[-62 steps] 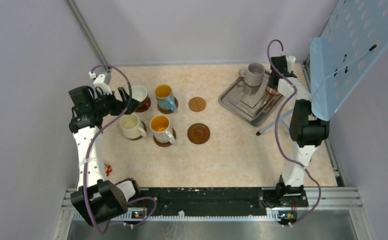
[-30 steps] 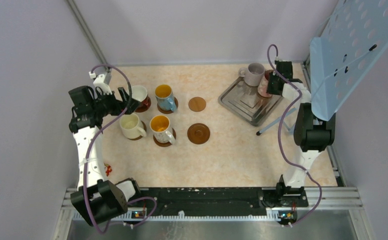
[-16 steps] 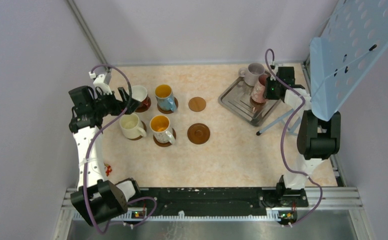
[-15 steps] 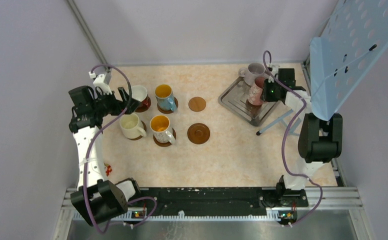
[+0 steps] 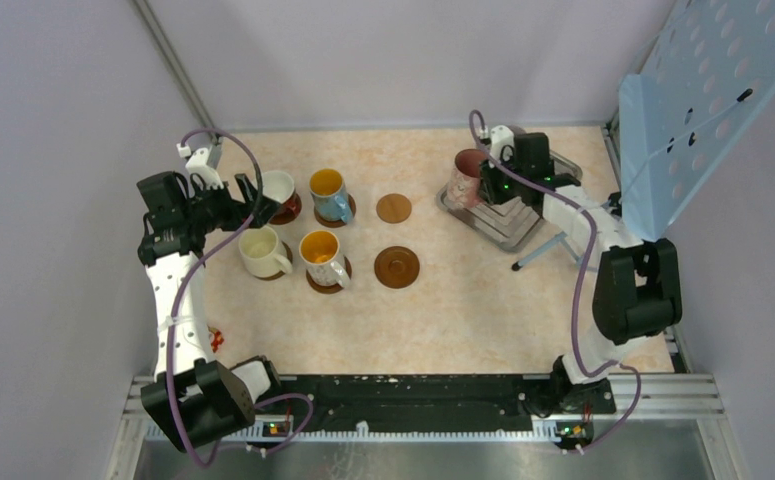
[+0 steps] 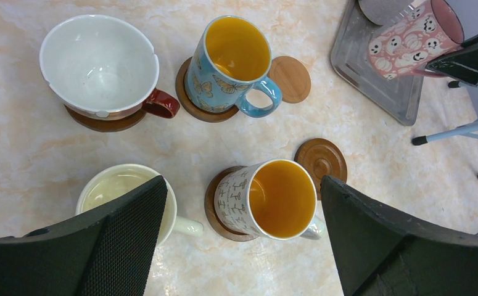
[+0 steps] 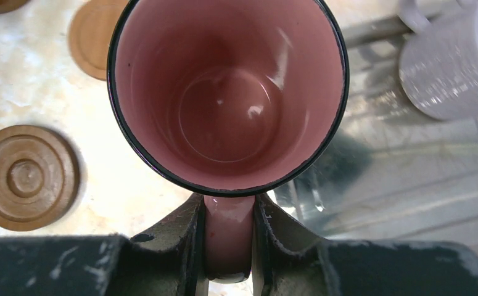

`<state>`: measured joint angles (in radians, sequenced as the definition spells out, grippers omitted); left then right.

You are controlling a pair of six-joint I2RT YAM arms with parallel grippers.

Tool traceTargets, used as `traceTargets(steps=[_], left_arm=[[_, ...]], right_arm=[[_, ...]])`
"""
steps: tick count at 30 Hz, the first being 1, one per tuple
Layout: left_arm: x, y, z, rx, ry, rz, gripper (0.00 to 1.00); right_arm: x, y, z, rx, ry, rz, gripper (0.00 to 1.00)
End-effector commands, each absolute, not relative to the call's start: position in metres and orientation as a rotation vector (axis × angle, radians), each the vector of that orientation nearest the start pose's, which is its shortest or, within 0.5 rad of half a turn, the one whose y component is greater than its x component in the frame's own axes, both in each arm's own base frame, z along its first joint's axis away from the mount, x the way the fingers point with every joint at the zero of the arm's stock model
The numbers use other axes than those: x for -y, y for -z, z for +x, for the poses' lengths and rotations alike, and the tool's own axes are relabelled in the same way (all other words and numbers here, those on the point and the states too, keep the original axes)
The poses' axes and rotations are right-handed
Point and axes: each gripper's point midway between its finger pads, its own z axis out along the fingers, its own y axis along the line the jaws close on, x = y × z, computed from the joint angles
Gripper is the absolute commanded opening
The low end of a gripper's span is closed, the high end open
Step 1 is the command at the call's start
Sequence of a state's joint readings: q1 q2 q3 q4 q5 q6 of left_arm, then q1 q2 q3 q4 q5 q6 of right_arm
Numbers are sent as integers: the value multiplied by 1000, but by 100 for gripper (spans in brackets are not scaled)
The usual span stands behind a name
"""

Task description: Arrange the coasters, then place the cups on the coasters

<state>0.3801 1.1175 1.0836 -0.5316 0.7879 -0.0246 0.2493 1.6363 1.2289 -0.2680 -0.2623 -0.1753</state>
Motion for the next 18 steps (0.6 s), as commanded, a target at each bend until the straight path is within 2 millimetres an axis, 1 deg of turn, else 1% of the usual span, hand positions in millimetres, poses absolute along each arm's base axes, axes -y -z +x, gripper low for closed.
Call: traceTargets(steps=[1, 7, 11, 14, 18], left_arm=[[5, -271, 321, -1980, 600, 51, 99], [5, -272, 321, -1977, 598, 52, 99], [5, -272, 322, -1977, 598, 51, 99], [5, -270, 323, -1980, 604, 45, 99], [5, -268, 325, -1983, 612, 40, 99]], right_arm=[[-202, -245, 450, -1801, -325, -704, 0], [-255, -243, 453, -1726, -324, -750, 0], [-279, -241, 454, -1695, -330, -762, 0], [-298, -233, 453, -1688, -328, -787, 0], [-314, -225, 453, -1672, -296, -804, 0]])
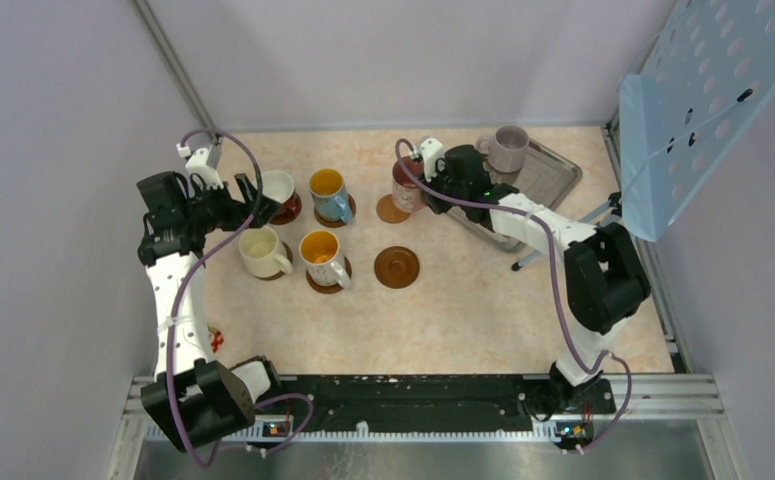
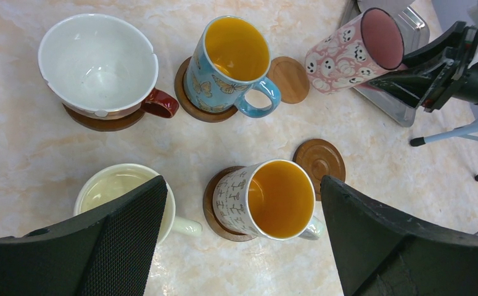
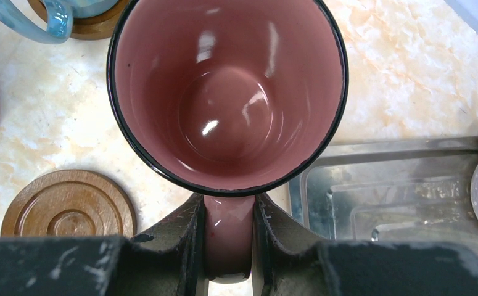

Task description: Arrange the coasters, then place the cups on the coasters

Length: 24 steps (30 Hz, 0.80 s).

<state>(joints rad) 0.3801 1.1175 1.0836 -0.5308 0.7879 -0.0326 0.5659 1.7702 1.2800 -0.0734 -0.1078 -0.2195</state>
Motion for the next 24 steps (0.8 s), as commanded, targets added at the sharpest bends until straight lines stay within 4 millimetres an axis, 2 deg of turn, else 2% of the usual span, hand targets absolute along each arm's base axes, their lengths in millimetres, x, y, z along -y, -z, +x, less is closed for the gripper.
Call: traceTargets(steps=[1, 9, 24], left_arm=[[5, -268, 324, -1982, 612, 41, 99], [4, -267, 325, -1983, 609, 42, 99], [4, -266, 326, -1986, 607, 40, 99]], right_arm=[[-316, -225, 453, -1663, -292, -803, 0], [-330, -214, 456, -1668, -316, -806, 0], [-340, -193, 462, -1697, -329, -804, 0]])
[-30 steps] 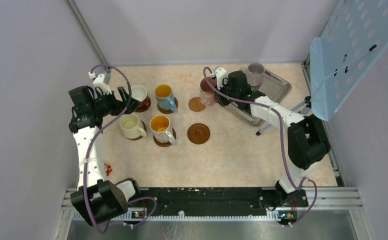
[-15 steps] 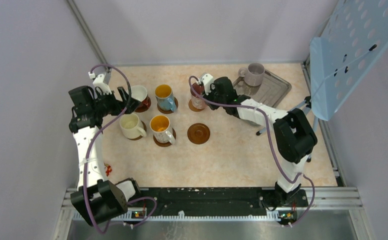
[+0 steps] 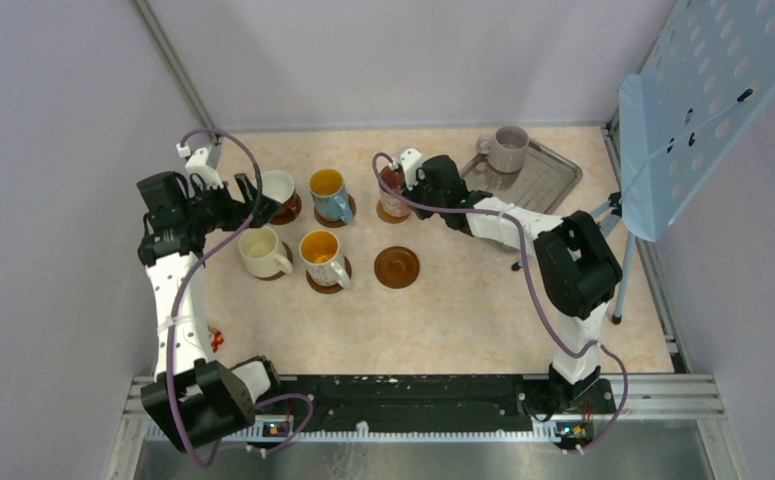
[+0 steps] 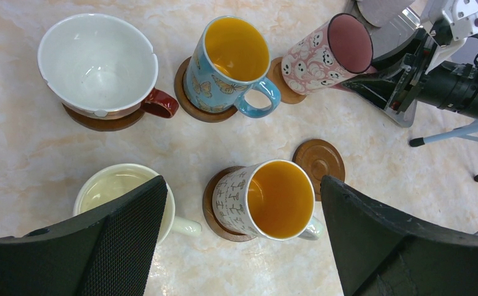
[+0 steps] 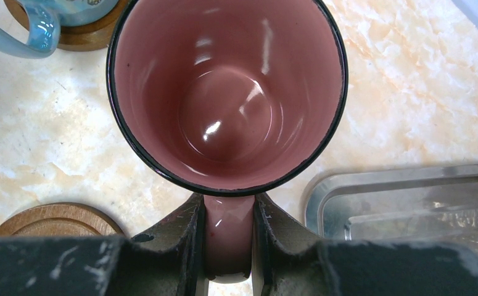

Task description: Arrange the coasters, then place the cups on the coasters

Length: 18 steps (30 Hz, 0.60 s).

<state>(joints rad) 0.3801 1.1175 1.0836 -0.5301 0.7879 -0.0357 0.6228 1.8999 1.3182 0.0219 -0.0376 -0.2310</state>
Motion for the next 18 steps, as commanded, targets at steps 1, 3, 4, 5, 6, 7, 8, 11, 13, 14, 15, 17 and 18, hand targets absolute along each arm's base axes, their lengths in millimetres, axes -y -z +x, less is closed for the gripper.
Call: traceTargets(steps=[1, 3, 4, 5, 6, 7, 8, 11, 13, 14, 15, 17, 18], left_arm=[[4, -266, 326, -1986, 607, 42, 99], [4, -266, 326, -1985, 605, 43, 99], [3, -266, 326, -1985, 605, 41, 99], [3, -266, 326, -1986, 605, 41, 99], [3, -265, 326, -1988, 605, 40, 99], [3, -265, 326, -1987, 604, 41, 99], [3, -266, 327, -1987, 603, 41, 99], [3, -265, 327, -1989, 603, 39, 99], [3, -265, 327, -1987, 602, 41, 99], [2, -264, 327, -1990, 601, 39, 99], [2, -264, 327, -1990, 602, 39, 99], [3, -263, 326, -1992, 605, 40, 99], [3, -263, 326, -1992, 603, 41, 99]], right_arm=[[-341, -191, 462, -1701, -329, -805, 0], [-342, -189, 462, -1702, -329, -807, 0], [-342, -188, 462, -1702, -330, -808, 0], [-342, -188, 463, -1703, -331, -807, 0], [-343, -187, 463, -1704, -331, -807, 0], [-343, -187, 463, -1706, -333, -806, 0], [-344, -186, 463, -1706, -335, -806, 0], [-346, -183, 463, -1714, -338, -812, 0], [-347, -181, 463, -1720, -338, -813, 0], [-346, -178, 463, -1725, -337, -812, 0], [-347, -177, 463, -1727, -337, -813, 0], [-348, -175, 462, -1728, -335, -818, 0], [-348, -175, 462, -1728, -334, -821, 0]])
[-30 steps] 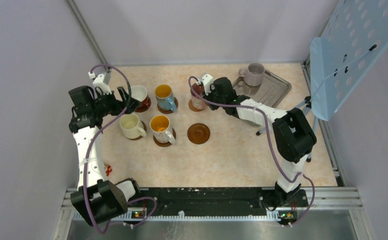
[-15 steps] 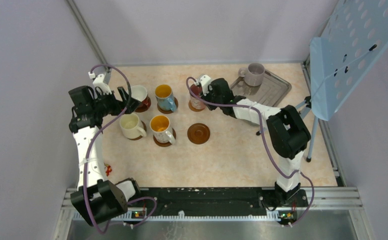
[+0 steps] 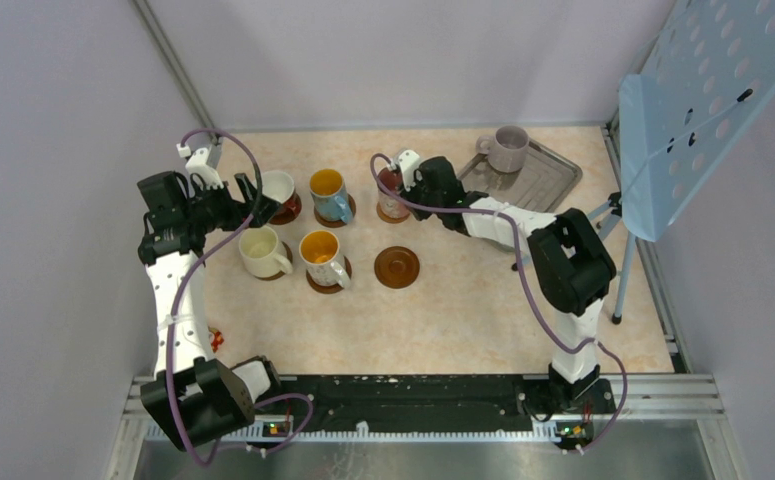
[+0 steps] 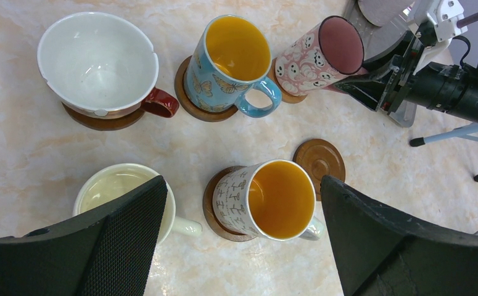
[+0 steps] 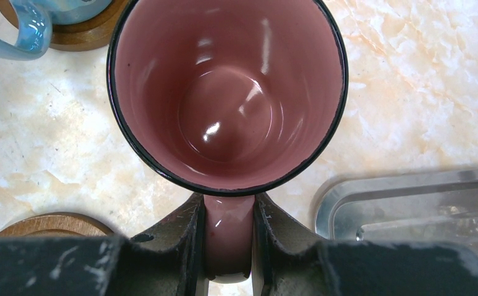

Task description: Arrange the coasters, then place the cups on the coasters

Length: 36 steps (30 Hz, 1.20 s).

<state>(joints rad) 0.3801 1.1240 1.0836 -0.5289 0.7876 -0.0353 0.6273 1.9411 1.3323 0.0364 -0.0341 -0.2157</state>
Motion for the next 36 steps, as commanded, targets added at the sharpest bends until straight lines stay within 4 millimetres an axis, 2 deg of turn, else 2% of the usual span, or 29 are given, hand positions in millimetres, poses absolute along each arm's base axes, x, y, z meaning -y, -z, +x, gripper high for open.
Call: traceTargets(steps=[1, 11, 14, 18, 23, 26, 29, 32, 34, 36], left_arm=[[3, -263, 326, -1993, 602, 40, 99], [3, -262, 327, -1994, 604, 41, 99], [2, -262, 327, -1996, 603, 38, 99], [2, -262, 327, -1997, 601, 38, 99], [2, -263, 327, -1994, 597, 40, 99], [2, -263, 326, -1995, 594, 40, 99], [2, -264, 326, -1994, 595, 42, 99], [3, -265, 325, -1989, 598, 47, 99], [3, -265, 325, -1989, 598, 47, 99], [3, -266, 325, -1988, 600, 48, 99]], right_arm=[[-349, -174, 462, -1730, -334, -822, 0], [-350, -171, 459, -1755, -340, -831, 0], [-347, -171, 460, -1765, -327, -816, 13], [-347, -171, 459, -1779, -331, -816, 40], [-344, -179, 455, -1785, -338, -804, 58], [-340, -192, 451, -1778, -345, -788, 61], [-331, -208, 447, -1778, -357, -745, 62], [-314, -226, 450, -1788, -375, -668, 62], [-298, -235, 458, -1796, -367, -608, 62], [-273, -242, 475, -1804, -284, -530, 62]])
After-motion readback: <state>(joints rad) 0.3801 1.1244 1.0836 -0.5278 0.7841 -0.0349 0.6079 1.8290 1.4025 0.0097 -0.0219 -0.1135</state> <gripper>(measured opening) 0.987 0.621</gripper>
